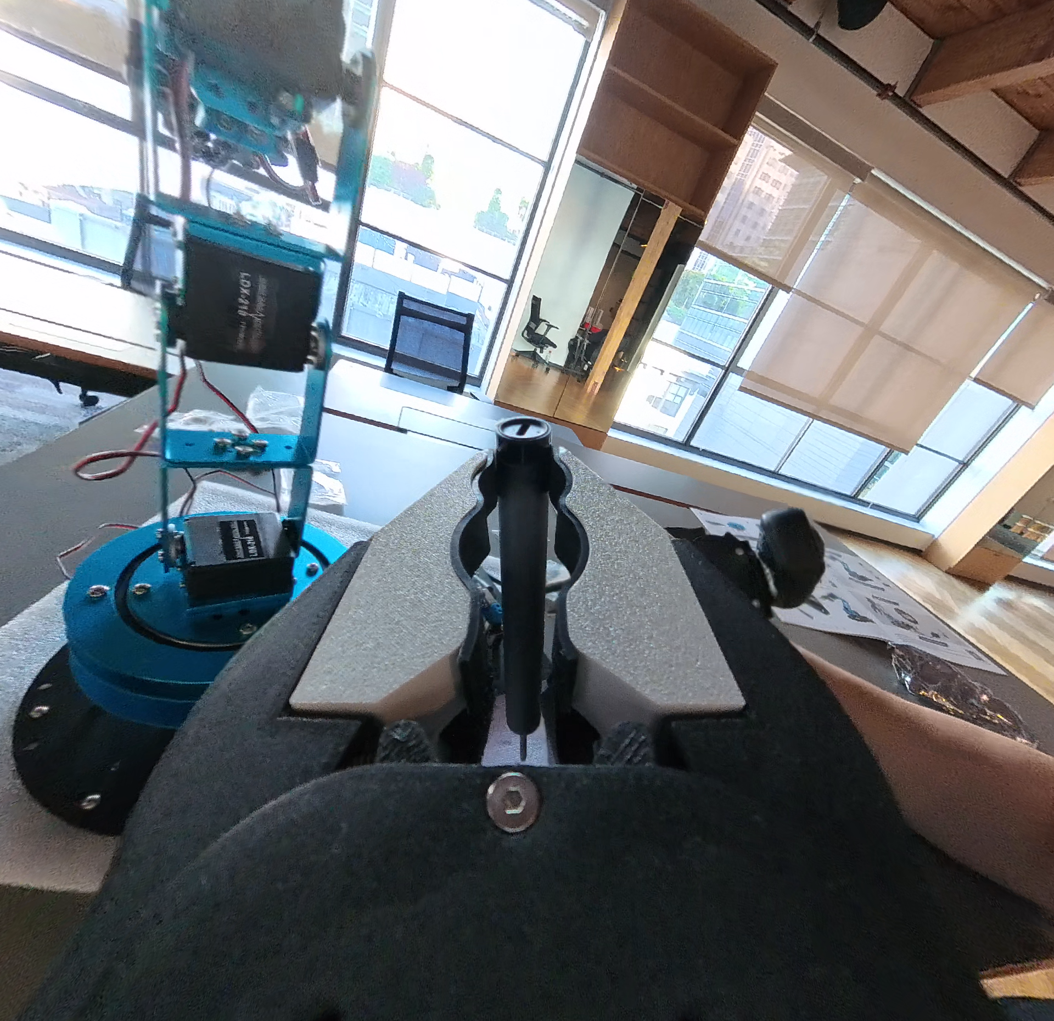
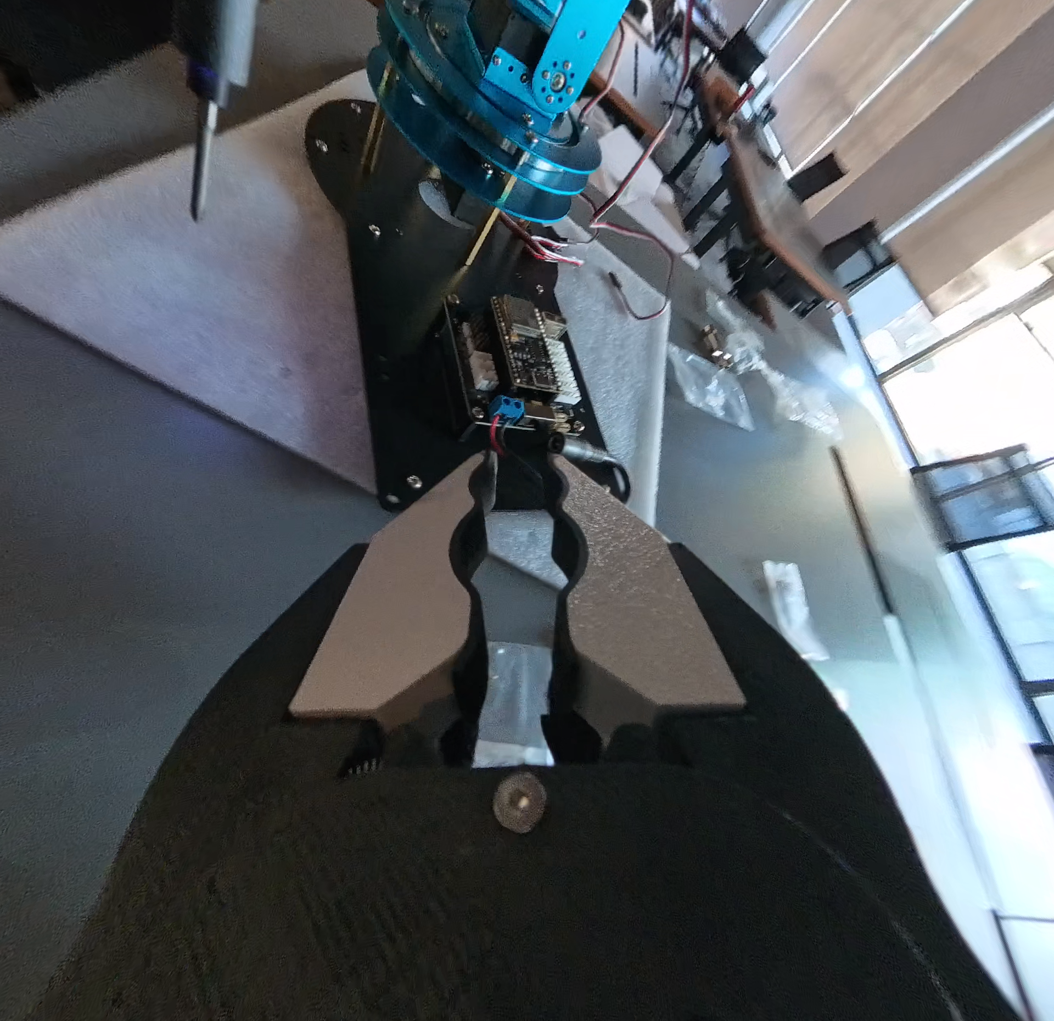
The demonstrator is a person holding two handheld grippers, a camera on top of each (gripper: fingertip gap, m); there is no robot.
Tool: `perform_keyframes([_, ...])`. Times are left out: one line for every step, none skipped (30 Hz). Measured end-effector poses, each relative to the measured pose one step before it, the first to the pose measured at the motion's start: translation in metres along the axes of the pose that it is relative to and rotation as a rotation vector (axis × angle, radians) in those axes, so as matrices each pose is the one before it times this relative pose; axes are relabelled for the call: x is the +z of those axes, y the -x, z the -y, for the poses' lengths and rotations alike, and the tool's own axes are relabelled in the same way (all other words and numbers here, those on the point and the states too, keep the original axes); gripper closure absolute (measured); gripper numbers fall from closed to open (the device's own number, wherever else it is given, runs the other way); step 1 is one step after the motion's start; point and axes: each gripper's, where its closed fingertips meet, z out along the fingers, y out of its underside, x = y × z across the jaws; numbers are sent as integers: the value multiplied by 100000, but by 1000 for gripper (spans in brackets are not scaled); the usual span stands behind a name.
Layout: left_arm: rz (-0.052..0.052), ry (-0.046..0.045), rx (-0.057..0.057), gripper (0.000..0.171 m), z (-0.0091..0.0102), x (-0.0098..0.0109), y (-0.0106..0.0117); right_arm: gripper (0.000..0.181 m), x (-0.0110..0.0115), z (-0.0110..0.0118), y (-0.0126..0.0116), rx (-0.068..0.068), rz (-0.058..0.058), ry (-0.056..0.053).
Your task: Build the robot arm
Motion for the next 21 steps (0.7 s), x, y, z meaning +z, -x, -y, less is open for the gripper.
perform_keyframes([-492, -517, -324, 156, 142, -295, 221, 166, -180, 41, 395, 5758, 2371, 1289])
perform_keyframes([-748, -577, -717, 156, 124, -278, 225, 166, -177, 32, 469, 5233, 2110, 1219])
perform_keyframes([-963, -767, -920, 156, 109, -272, 226, 166, -173, 105, 464, 4226, 1162, 380])
perform_keyframes([-1175, -838, -1229, 156, 96, -239, 217, 166, -143, 104, 484, 3184, 729, -56])
perform_keyframes([-1424, -775, -1354, 156, 30, -204, 161, 166, -81, 40, 439, 2697, 169, 351])
perform_keyframes([-1714, -763, -1074, 156, 13, -174, 97, 167, -11, -18, 405, 2586, -248, 616])
perform_keyframes([-1784, -771, -780, 156, 26, -159, 77, 167, 54, -17, 364, 2613, -504, 622])
perform_keyframes([-1554, -897, -686, 156, 37, -166, 110, 167, 85, 51, 352, 2448, -622, 226])
perform_keyframes([-1405, -839, -598, 156, 35, -141, 155, 167, 135, 117, 312, 2201, -796, -221])
perform_keyframes([-1418, -606, -521, 156, -2, -114, 165, 167, 161, 147, 253, 1920, -1019, -343])
perform_keyframes([-1409, -420, -807, 156, -34, -95, 194, 167, 148, 142, 110, 1500, -1626, -163])
perform_keyframes([-1270, -512, -974, 156, -40, -97, 250, 167, 110, 158, -31, 880, -2140, 81])
perform_keyframes([-1187, -705, -839, 156, 14, -131, 292, 167, 76, 200, -45, 327, -1852, 250])
perform_keyframes([-1049, -454, -781, 156, -9, -121, 349, 167, 78, 182, -10, 66, -1201, 557])
perform_keyframes([-844, 149, -1022, 156, -67, -116, 389, 167, 95, 113, 47, 153, -637, 1130])
perform_keyframes([-828, 93, -1220, 156, -59, -106, 396, 167, 99, 101, 58, 321, -573, 1281])
perform_keyframes([-1020, -234, -1305, 156, -7, -122, 339, 167, 91, 94, 60, 264, -790, 1095])
perform_keyframes([-1132, 21, -1464, 156, -23, -94, 275, 167, 63, 108, 75, 47, -1040, 791])
perform_keyframes([-1218, 255, -1270, 156, -43, -63, 187, 167, 92, 75, 125, -189, -900, 622])
perform_keyframes([-1243, 456, -916, 156, -51, -44, 104, 167, 109, -42, 190, 147, -567, 1070])
perform_keyframes([-1076, 562, -513, 156, -67, -22, 62, 167, 117, -69, 202, 414, -510, 1131])
